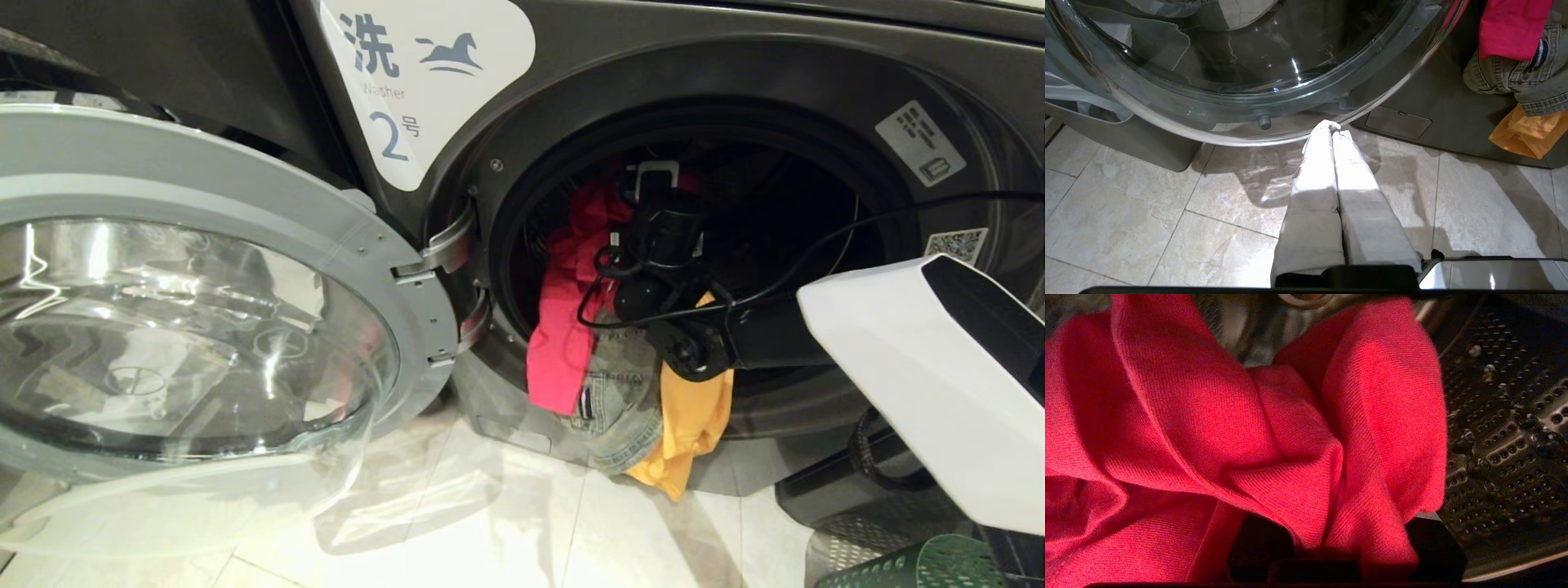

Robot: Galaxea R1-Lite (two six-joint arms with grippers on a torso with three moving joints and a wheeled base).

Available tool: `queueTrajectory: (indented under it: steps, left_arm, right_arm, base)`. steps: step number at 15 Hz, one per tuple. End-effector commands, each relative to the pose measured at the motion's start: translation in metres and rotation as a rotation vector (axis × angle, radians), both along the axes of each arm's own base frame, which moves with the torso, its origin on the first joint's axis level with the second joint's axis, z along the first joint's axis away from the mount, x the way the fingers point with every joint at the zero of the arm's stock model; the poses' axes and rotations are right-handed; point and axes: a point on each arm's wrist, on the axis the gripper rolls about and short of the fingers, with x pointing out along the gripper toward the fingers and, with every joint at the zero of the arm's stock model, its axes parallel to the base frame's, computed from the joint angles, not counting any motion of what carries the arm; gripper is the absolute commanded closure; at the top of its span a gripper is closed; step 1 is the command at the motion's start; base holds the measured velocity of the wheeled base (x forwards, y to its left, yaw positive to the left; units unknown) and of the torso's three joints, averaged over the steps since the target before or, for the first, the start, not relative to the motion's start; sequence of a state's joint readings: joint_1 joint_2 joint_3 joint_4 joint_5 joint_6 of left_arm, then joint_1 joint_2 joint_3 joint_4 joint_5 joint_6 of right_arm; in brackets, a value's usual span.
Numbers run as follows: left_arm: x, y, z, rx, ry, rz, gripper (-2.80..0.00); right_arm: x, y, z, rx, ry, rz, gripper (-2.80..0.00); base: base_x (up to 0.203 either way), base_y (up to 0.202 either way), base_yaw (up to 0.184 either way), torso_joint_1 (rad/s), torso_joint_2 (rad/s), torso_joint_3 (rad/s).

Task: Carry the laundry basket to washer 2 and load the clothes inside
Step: Place the clothes into the washing machine

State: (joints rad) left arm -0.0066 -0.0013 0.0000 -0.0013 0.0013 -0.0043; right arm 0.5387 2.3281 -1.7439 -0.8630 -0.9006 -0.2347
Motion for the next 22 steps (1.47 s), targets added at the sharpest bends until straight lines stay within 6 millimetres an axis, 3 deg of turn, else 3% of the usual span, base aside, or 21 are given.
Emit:
queueTrajectory:
  steps: [1,4,10,20,21,22]
  left_arm:
    - [0.000,0.000,0.000,0.000,0.001,0.001,0.00]
    - [0.000,0.000,0.000,0.000,0.001,0.001,0.00]
    - [0.000,0.000,0.000,0.000,0.001,0.001,0.00]
    - [0.000,0.000,0.000,0.000,0.001,0.001,0.00]
    - [0.000,0.000,0.000,0.000,0.001,0.001,0.00]
    - [0.000,0.000,0.000,0.000,0.001,0.001,0.00]
  right_arm:
    - [0.017,0.008,-0.015,0.005,-0.010,-0.022,0.00]
    - [0.042,0.004,-0.041,-0.043,0.013,-0.077,0.00]
    - [0.065,-0.032,-0.061,-0.056,0.040,-0.157,0.00]
    - [0.064,-0.031,-0.057,-0.072,0.035,-0.133,0.00]
    - [0.062,-0.030,-0.055,-0.071,0.034,-0.130,-2.80]
    - [0.061,-0.029,-0.055,-0.072,0.039,-0.127,-2.80]
  base:
    - [0.000,0.000,0.000,0.000,0.00,0.000]
    - [0.000,0.000,0.000,0.000,0.00,0.000]
    - [0.000,0.000,0.000,0.000,0.00,0.000]
    - [0.000,0.000,0.000,0.000,0.00,0.000]
    - [0.000,0.000,0.000,0.000,0.00,0.000]
    - [0.000,0.000,0.000,0.000,0.00,0.000]
